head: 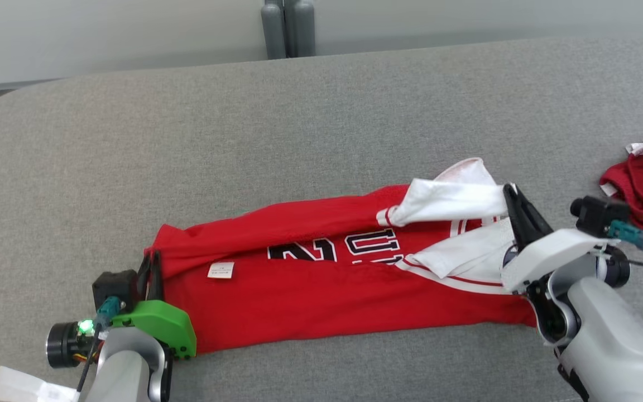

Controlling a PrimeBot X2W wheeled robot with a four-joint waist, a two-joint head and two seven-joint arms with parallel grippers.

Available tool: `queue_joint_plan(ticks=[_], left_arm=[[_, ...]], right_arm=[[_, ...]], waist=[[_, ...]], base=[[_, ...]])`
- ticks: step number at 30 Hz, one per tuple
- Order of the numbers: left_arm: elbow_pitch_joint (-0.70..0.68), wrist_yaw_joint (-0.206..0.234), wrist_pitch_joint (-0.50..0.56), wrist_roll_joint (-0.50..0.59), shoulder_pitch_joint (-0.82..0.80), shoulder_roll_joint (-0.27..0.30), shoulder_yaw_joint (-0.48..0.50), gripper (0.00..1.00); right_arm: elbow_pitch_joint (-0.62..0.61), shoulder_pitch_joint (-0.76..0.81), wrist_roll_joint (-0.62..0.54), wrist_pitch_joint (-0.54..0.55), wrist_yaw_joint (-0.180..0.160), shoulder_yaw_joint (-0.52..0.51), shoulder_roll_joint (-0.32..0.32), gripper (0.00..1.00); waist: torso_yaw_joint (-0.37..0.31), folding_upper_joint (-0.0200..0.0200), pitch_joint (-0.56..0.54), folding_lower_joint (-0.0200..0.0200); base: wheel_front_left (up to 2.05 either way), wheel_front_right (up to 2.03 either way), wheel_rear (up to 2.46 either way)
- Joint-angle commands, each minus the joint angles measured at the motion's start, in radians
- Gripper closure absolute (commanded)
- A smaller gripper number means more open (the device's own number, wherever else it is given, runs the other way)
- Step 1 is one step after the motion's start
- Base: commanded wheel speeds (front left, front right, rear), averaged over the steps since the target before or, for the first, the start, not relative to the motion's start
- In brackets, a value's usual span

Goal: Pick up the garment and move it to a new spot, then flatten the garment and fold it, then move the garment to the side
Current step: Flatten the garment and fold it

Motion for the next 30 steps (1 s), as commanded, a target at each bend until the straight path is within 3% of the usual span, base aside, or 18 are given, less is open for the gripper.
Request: queue_joint_plan(ticks=[1,11,12,13,14,15,23,30], left_arm=[[0.003,0.004,0.000,0.009,0.028,0.002,0.004,1.00],[-0.012,0.002,0.000,0.026,0.112,-0.009,0.035,1.00],[-0.016,0.003,0.000,0.028,0.117,-0.011,0.037,0.85],[-0.026,0.008,0.000,0.029,0.123,-0.013,0.042,0.40],[-0.035,0.013,0.000,0.029,0.127,-0.016,0.047,0.00],[-0.056,0.020,0.000,0.030,0.132,-0.018,0.055,0.00],[-0.222,0.052,0.000,0.052,0.212,-0.033,0.068,0.00],[-0.255,0.052,0.000,0.052,0.235,-0.037,0.036,0.00]], right_arm=[[-0.011,0.037,0.009,-0.002,-0.001,-0.008,0.004,1.00],[-0.014,0.162,-0.001,0.000,-0.001,-0.030,0.042,1.00],[-0.008,0.166,-0.002,0.000,-0.001,-0.034,0.046,1.00],[0.002,0.167,-0.013,-0.001,-0.001,-0.042,0.046,0.85],[0.007,0.165,-0.023,-0.001,-0.001,-0.046,0.047,0.54],[0.011,0.161,-0.027,-0.001,-0.001,-0.053,0.052,0.00],[0.016,0.114,-0.115,-0.001,-0.001,-0.092,0.058,0.00],[0.105,0.080,-0.182,0.050,-0.001,-0.098,0.066,0.00]], waist=[[-0.017,0.0000,-0.030,0.0000],[-0.027,0.0000,-0.058,0.0000],[-0.026,0.0000,-0.058,0.0000],[-0.024,0.0000,-0.057,0.0000],[-0.022,0.0000,-0.056,0.0000],[-0.019,0.0000,-0.055,0.0000],[0.017,0.0000,-0.047,0.0000],[0.066,0.0000,-0.038,0.0000]], base=[[0.00,0.00,0.00],[0.00,0.00,0.00],[0.00,0.00,0.00],[0.00,0.00,0.00],[0.00,0.00,0.00],[0.00,0.00,0.00],[0.00,0.00,0.00],[0.00,0.00,0.00]])
